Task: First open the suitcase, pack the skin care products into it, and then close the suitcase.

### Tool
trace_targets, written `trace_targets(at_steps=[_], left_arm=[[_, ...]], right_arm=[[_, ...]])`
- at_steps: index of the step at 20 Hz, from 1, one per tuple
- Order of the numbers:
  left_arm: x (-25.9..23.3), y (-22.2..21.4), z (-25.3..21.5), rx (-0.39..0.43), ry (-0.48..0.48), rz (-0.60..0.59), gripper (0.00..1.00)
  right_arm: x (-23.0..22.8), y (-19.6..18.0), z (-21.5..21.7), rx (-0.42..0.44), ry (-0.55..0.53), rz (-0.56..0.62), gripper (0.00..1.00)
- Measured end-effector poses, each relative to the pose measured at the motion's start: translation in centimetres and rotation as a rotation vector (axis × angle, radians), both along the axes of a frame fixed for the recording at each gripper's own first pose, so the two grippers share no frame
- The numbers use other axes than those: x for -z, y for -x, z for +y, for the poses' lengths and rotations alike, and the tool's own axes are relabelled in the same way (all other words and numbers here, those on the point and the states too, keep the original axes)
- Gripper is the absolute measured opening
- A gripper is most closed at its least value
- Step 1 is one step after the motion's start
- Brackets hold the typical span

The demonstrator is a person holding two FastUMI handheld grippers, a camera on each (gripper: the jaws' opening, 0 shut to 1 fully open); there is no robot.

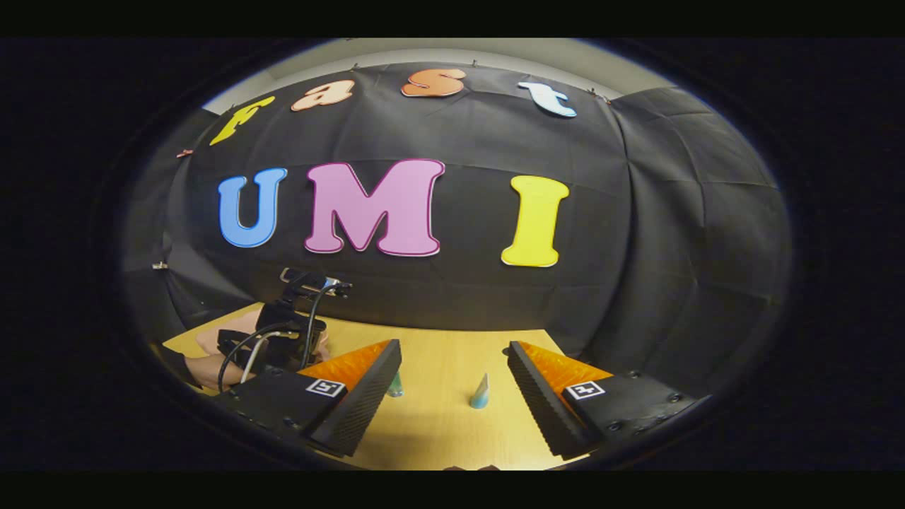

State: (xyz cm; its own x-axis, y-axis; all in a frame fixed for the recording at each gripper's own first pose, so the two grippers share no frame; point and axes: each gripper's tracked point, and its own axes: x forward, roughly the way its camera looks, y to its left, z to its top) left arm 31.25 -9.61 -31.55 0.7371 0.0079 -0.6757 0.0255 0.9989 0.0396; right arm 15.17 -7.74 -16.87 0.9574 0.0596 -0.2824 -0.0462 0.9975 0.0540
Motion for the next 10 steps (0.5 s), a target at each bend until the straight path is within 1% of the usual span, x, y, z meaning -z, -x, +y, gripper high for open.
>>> trace_targets(at_steps=[3,4,6,7,8,9,10], left_arm=[[1.8,0.0,0.7,-0.033,-0.026,0.057,0.87],[2.3,-0.1,0.9,-0.042,-0.031,0.071,0.86],[3.2,0.2,0.7,-0.034,-0.015,0.108,0.81],[3.2,0.3,0.7,-0.029,-0.018,0.115,0.74],[3.4,0.1,1.2,-0.024,-0.033,0.115,0.71],[3.3,-0.1,2.2,-0.037,-0.068,0.108,0.65],[3.5,-0.3,2.9,-0.053,-0.074,0.108,0.55]], right_arm=[[1.1,-1.0,-0.2,-0.034,0.040,0.004,0.96],[1.4,-1.3,-0.3,-0.046,0.048,0.002,0.96],[1.8,-1.7,0.1,-0.069,0.037,0.007,0.97],[1.9,-1.7,0.1,-0.070,0.031,0.008,0.97],[2.0,-1.7,0.1,-0.069,0.024,0.008,0.97],[2.1,-1.7,0.2,-0.066,0.019,0.011,0.97],[2.4,-1.7,0.2,-0.064,0.015,0.017,0.97]])
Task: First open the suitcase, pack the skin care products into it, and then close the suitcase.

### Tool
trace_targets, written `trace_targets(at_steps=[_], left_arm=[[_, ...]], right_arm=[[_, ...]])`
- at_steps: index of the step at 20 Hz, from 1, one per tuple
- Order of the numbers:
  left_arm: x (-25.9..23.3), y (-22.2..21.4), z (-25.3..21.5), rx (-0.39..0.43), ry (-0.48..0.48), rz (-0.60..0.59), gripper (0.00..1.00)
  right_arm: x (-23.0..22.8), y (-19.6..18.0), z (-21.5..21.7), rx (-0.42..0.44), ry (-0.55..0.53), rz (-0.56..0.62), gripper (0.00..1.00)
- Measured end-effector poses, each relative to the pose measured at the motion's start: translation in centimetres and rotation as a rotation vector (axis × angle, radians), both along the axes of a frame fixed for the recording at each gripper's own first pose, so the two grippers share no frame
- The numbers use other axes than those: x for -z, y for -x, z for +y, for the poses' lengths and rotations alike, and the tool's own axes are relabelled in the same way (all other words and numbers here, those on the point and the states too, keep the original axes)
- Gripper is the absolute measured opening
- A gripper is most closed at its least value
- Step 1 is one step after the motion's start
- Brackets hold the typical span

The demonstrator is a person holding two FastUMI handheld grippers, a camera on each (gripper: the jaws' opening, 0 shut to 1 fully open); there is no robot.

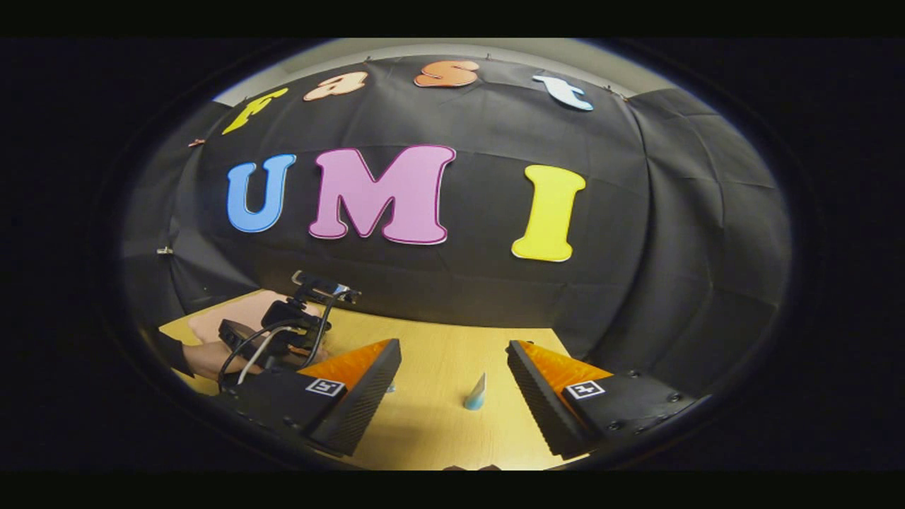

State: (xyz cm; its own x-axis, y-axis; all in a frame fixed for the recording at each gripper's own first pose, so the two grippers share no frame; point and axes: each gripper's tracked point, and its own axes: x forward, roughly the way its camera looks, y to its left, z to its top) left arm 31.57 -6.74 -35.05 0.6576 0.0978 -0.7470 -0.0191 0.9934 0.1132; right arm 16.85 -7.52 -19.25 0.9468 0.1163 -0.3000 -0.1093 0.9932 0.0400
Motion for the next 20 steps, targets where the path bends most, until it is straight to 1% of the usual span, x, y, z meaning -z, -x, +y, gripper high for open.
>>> trace_targets(at_steps=[1,4,6,7,8,9,11,13,16,18,20], left_arm=[[-0.4,0.2,-0.2,0.002,0.012,0.014,0.23],[-1.0,0.4,-0.7,0.064,0.015,0.026,0.20],[-3.3,0.0,-0.8,0.085,0.025,-0.002,0.15],[-5.0,-0.2,-0.5,0.073,0.032,-0.024,0.14],[-6.5,-0.3,0.1,0.052,0.038,-0.043,0.14],[-8.3,-0.3,1.0,0.026,0.045,-0.054,0.14],[-12.5,-0.3,2.3,-0.001,0.104,-0.092,0.14],[-16.1,-0.1,5.0,0.009,0.102,-0.114,0.14],[-21.9,-0.1,10.4,0.024,0.047,-0.145,0.14],[-24.4,0.2,14.3,0.017,0.018,-0.158,0.13],[-26.4,0.6,18.8,-0.009,-0.005,-0.170,0.14]], right_arm=[[0.1,0.1,0.1,0.001,0.000,0.004,0.96],[-0.3,0.1,0.6,0.001,0.012,-0.011,0.96],[-1.0,0.2,1.0,0.000,0.024,-0.032,0.96],[-1.3,0.2,1.3,-0.001,0.019,-0.032,0.96],[-1.7,0.2,1.9,-0.005,0.004,-0.036,0.99],[-2.4,0.3,2.5,-0.012,-0.007,-0.049,0.96],[-3.2,0.2,4.2,-0.039,-0.023,-0.067,0.96],[-4.2,0.2,5.4,-0.058,-0.015,-0.094,0.96],[-5.3,0.2,7.1,-0.072,-0.017,-0.122,0.96],[-5.4,0.3,8.2,-0.078,-0.018,-0.124,0.97],[-5.5,0.3,9.0,-0.081,-0.020,-0.120,0.96]])
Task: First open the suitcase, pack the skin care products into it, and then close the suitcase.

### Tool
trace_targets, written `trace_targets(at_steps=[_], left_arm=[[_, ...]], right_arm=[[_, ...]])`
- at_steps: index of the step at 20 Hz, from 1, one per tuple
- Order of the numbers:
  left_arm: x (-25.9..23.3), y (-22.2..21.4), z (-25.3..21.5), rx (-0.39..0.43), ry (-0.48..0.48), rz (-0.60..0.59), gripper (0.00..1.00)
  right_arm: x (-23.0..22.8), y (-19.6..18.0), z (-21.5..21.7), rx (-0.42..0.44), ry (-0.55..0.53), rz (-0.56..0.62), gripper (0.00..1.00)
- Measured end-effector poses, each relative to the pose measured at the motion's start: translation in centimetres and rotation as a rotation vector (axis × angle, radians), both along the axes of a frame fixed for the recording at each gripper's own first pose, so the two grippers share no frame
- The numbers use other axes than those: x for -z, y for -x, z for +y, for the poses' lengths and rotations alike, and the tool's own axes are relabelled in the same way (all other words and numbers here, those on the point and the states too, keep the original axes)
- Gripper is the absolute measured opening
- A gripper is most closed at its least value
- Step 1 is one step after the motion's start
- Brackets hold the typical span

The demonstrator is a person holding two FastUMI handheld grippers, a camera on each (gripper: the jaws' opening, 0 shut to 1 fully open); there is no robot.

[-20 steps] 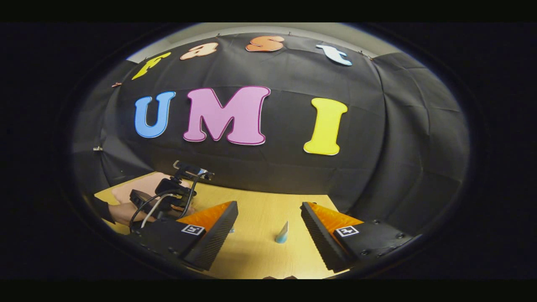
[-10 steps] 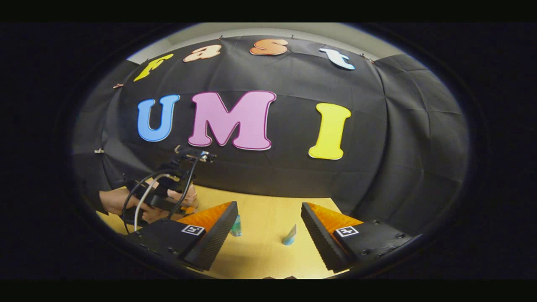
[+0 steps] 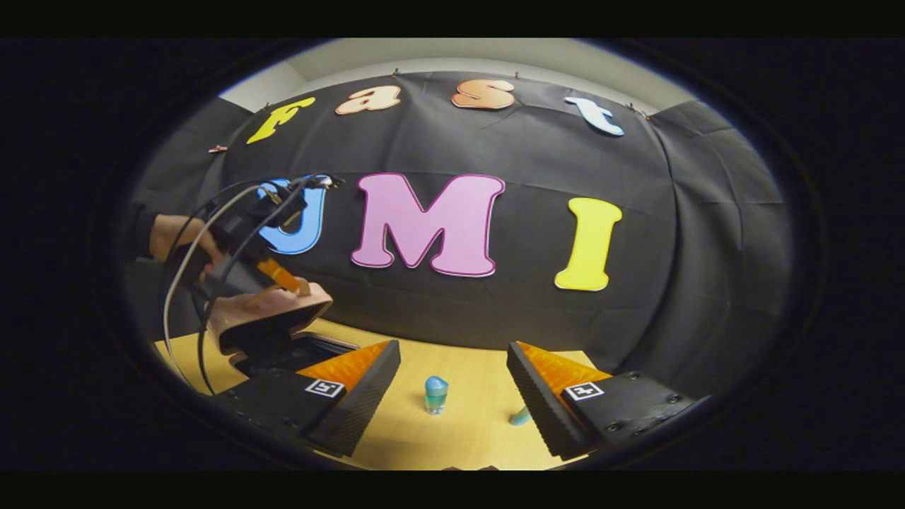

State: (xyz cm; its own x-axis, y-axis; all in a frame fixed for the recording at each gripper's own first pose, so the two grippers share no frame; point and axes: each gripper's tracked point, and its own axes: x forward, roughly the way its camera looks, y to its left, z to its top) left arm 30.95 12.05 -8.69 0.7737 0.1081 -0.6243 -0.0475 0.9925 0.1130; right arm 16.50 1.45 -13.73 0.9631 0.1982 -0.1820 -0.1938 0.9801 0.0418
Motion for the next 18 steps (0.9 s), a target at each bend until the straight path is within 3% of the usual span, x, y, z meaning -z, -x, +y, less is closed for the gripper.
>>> trace_targets(at_steps=[4,7,10,12,15,18], left_arm=[[-2.0,0.7,10.5,-0.067,-0.158,-0.024,0.13],[-0.7,1.5,18.9,-0.180,-0.282,-0.002,0.13],[2.4,1.5,26.0,-0.289,-0.323,-0.002,0.12],[5.9,1.9,30.2,-0.334,-0.326,0.024,0.13],[11.3,2.1,35.0,-0.404,-0.249,0.041,0.13],[16.1,2.7,37.3,-0.437,-0.205,0.099,0.12]], right_arm=[[-0.2,-0.4,1.1,0.000,0.019,-0.007,0.96],[-0.3,-1.3,1.1,0.017,0.072,-0.027,0.96],[0.0,-1.8,1.2,0.032,0.070,-0.017,0.96],[0.8,-2.0,1.2,0.035,0.101,-0.004,0.94],[2.8,-1.8,1.2,0.043,0.132,0.027,0.96],[4.7,-0.8,2.1,0.043,0.086,0.097,0.97]])
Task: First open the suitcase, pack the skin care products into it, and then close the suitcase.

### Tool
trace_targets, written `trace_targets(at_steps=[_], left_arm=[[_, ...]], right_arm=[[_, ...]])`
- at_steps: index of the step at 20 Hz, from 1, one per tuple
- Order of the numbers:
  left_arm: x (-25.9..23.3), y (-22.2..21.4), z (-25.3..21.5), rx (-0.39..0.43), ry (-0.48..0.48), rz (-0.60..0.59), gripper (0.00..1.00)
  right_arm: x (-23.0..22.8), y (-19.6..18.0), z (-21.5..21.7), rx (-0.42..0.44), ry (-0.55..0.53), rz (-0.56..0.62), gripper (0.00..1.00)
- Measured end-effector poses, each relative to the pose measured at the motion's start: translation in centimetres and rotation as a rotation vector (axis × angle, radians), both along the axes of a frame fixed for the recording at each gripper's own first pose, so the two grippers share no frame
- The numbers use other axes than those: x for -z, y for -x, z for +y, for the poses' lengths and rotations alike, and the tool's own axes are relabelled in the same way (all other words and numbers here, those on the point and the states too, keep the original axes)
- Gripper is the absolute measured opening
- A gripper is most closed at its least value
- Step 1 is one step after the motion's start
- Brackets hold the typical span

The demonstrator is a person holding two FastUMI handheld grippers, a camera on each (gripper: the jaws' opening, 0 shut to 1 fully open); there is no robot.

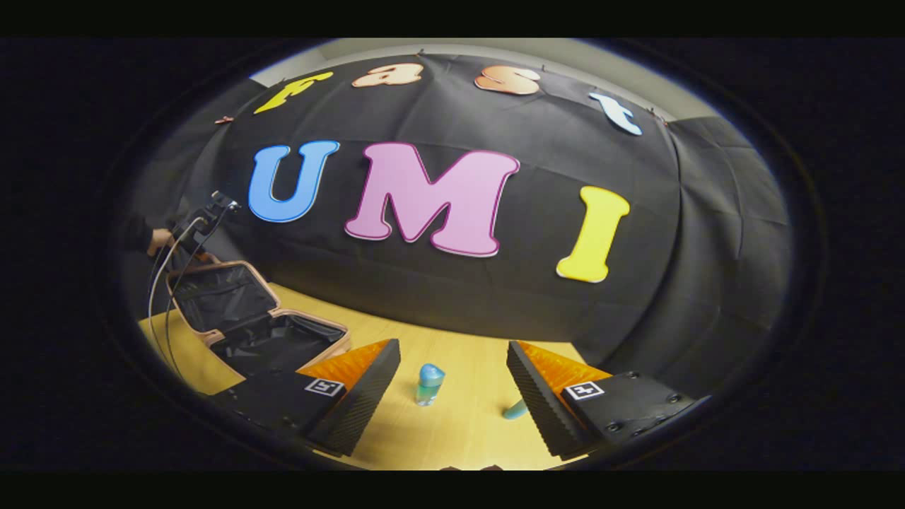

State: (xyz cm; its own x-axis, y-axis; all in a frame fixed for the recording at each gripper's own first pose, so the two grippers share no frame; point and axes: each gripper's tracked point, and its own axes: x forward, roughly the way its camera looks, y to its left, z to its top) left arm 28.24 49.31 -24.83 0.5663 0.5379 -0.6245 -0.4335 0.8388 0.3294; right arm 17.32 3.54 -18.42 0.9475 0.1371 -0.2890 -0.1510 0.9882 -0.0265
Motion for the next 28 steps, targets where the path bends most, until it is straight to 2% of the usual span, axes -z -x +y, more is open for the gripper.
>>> trace_targets(at_steps=[3,4,7,9,12,13,14,15,16,17,19,21,23,25,26,28], left_arm=[[3.8,-0.1,0.6,-0.007,0.048,0.041,0.13],[5.5,-0.1,0.7,-0.019,0.070,0.049,0.17],[7.5,0.0,0.7,-0.042,0.110,0.076,0.17],[7.2,0.5,2.0,-0.043,0.079,0.085,0.19],[5.9,1.0,2.3,-0.054,0.072,0.053,0.29],[4.5,1.4,2.2,-0.058,0.065,0.017,0.23],[3.1,1.6,1.7,-0.064,0.075,-0.031,0.31],[1.1,1.6,0.5,-0.063,0.085,-0.103,0.47],[-0.9,1.2,-1.4,-0.052,0.102,-0.196,0.64],[-2.5,0.9,-3.5,-0.022,0.119,-0.247,0.76],[-5.7,1.0,-9.1,0.050,0.115,-0.363,0.90],[-7.4,0.9,-15.9,0.121,0.147,-0.450,0.96],[-7.7,0.8,-23.1,0.177,0.209,-0.497,0.95],[-6.0,1.1,-30.5,0.227,0.315,-0.468,0.95],[-5.2,2.0,-34.3,0.263,0.348,-0.447,0.95],[-3.6,1.7,-40.6,0.336,0.366,-0.436,0.96]], right_arm=[[1.1,0.4,0.4,0.019,-0.008,0.010,0.97],[1.5,0.4,0.5,0.019,0.001,0.012,0.97],[2.7,0.5,0.4,0.029,-0.002,0.027,0.99],[3.0,0.4,0.1,0.045,-0.004,0.028,0.97],[3.2,0.1,-1.1,0.068,0.007,0.022,0.96],[3.1,0.0,-1.4,0.067,0.004,0.019,0.97],[3.1,-0.1,-1.5,0.066,0.000,0.014,0.96],[3.0,-0.2,-1.9,0.067,-0.002,0.009,0.96],[2.9,-0.3,-2.3,0.071,0.000,0.004,0.99],[3.1,-0.4,-2.7,0.074,0.003,0.006,0.97],[3.5,-0.5,-3.7,0.081,0.007,0.015,0.97],[3.7,-0.7,-5.0,0.096,0.015,0.019,0.96],[4.1,-0.7,-6.2,0.120,0.001,0.029,0.97],[4.8,-0.7,-7.3,0.138,-0.017,0.051,0.94],[5.3,-0.6,-7.8,0.143,-0.021,0.070,0.97],[6.1,-0.3,-9.1,0.160,-0.030,0.094,0.97]])
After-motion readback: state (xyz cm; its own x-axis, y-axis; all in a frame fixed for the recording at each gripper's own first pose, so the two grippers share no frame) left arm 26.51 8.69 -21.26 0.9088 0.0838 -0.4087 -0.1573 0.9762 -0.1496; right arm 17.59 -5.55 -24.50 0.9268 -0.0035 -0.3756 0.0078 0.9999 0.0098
